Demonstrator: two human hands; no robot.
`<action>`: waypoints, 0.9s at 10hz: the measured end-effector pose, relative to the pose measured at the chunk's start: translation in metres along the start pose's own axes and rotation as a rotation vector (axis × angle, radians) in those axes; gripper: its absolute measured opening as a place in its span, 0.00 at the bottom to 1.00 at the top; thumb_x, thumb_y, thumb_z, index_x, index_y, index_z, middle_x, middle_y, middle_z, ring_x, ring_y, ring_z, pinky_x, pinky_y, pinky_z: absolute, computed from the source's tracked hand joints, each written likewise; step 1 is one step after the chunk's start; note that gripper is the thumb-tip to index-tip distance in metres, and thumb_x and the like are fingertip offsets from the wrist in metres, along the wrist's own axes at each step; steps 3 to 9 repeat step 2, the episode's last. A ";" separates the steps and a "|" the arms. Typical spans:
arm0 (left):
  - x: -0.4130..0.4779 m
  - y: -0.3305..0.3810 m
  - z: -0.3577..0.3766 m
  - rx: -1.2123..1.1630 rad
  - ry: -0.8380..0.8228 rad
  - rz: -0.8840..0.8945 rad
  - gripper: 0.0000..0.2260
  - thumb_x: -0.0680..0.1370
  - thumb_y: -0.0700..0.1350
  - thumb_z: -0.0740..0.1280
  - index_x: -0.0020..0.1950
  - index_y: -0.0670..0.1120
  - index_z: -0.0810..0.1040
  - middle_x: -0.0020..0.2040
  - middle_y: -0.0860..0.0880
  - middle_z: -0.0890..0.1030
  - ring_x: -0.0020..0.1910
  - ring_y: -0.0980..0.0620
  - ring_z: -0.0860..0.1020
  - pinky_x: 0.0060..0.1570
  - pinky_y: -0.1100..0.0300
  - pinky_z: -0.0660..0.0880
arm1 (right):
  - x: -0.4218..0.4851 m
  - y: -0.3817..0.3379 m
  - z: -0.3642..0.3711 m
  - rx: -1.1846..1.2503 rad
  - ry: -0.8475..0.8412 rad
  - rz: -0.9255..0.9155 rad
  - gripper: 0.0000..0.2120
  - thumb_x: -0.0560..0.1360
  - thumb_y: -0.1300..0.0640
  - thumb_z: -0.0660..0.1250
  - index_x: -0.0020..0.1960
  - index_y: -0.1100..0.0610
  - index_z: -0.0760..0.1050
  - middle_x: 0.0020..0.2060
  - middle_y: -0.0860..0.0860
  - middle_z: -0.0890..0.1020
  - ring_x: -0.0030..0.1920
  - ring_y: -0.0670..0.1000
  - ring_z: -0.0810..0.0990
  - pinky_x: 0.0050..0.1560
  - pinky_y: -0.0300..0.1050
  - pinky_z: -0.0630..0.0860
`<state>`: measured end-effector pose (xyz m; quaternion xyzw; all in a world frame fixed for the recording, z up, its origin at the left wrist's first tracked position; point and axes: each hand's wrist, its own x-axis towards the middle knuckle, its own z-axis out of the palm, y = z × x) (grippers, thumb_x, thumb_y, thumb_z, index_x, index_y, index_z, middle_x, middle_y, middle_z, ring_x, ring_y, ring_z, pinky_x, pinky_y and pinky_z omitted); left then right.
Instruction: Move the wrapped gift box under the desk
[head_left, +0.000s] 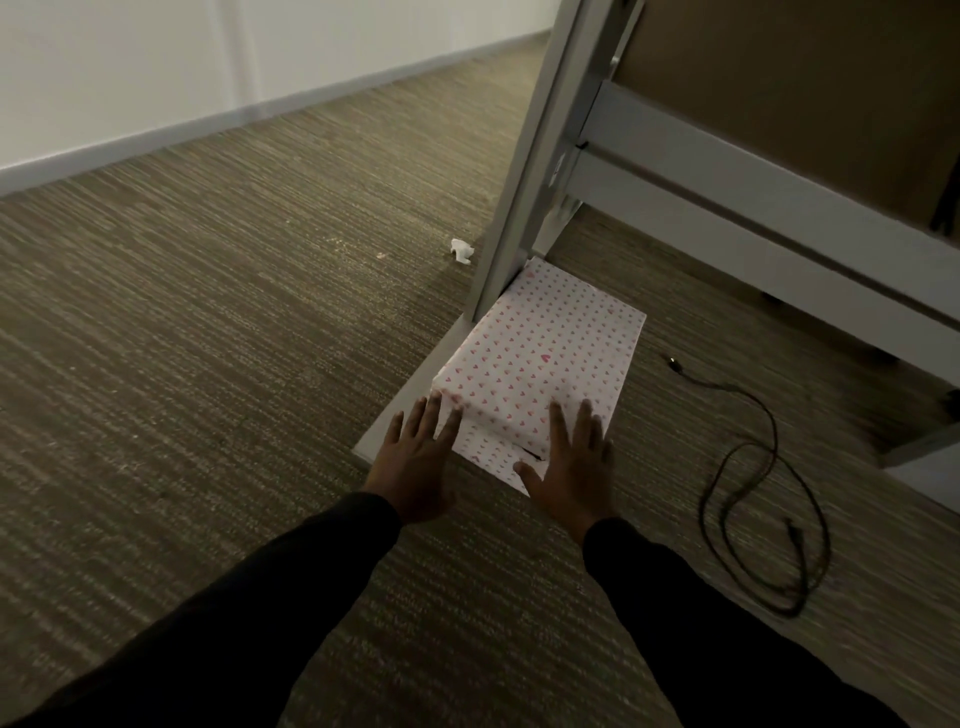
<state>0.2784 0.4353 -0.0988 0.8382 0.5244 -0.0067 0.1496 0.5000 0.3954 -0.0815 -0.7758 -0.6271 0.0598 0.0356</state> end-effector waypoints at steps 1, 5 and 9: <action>-0.008 -0.003 -0.003 0.014 -0.024 -0.023 0.51 0.76 0.58 0.70 0.82 0.50 0.34 0.82 0.40 0.35 0.81 0.40 0.37 0.77 0.44 0.37 | -0.010 -0.013 0.004 -0.011 0.015 -0.086 0.47 0.77 0.39 0.68 0.83 0.52 0.43 0.81 0.65 0.42 0.80 0.69 0.45 0.78 0.69 0.48; -0.021 -0.001 -0.005 -0.004 -0.036 -0.023 0.50 0.77 0.58 0.70 0.83 0.50 0.36 0.83 0.40 0.37 0.82 0.40 0.38 0.78 0.43 0.39 | -0.022 -0.031 0.009 0.008 -0.025 -0.134 0.45 0.77 0.42 0.68 0.83 0.53 0.44 0.81 0.64 0.42 0.80 0.67 0.44 0.79 0.65 0.45; -0.021 -0.001 -0.005 -0.004 -0.036 -0.023 0.50 0.77 0.58 0.70 0.83 0.50 0.36 0.83 0.40 0.37 0.82 0.40 0.38 0.78 0.43 0.39 | -0.022 -0.031 0.009 0.008 -0.025 -0.134 0.45 0.77 0.42 0.68 0.83 0.53 0.44 0.81 0.64 0.42 0.80 0.67 0.44 0.79 0.65 0.45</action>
